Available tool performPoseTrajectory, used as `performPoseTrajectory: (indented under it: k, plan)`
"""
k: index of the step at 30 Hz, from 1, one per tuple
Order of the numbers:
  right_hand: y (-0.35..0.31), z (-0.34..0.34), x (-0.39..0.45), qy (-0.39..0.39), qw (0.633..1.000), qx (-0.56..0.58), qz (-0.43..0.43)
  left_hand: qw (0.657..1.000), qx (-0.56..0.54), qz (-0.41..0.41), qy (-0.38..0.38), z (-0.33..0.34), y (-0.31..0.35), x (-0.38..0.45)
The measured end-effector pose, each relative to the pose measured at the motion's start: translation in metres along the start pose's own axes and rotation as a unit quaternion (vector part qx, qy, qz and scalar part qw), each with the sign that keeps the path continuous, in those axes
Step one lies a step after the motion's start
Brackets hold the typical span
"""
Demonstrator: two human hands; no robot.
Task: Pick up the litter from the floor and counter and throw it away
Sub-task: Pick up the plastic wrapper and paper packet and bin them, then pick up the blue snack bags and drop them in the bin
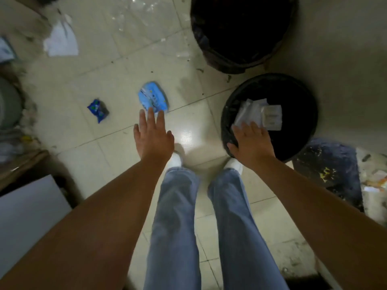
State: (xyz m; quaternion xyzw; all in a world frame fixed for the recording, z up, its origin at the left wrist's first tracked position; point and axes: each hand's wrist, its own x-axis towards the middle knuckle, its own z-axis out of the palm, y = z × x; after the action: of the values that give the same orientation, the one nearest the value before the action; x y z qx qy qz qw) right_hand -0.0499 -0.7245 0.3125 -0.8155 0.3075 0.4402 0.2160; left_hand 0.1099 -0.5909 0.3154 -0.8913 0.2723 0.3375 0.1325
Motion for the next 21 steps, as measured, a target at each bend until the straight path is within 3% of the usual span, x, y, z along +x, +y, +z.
performPoseTrajectory:
  k: [4,6,13,16,21]
  plan:
    - [-0.096,-0.038,0.004,0.029,0.994,-0.071,-0.073,0.996,-0.01,-0.082,-0.016,-0.004,-0.108,0.012]
    - [-0.151,-0.051,0.015,0.03,0.992,-0.096,-0.082,0.996,0.008,-0.078,-0.036,-0.005,-0.161,0.023]
    - [-0.331,-0.062,0.098,0.022,0.999,-0.026,-0.027,0.997,0.027,-0.02,-0.075,-0.028,-0.298,0.091]
    - [-0.372,-0.058,0.14,0.015,1.0,-0.023,-0.008,0.995,0.025,-0.008,-0.097,-0.015,-0.344,0.127]
    - [-0.384,-0.047,0.214,0.019,0.998,-0.053,0.007,0.984,-0.046,-0.08,-0.154,0.022,-0.379,0.191]
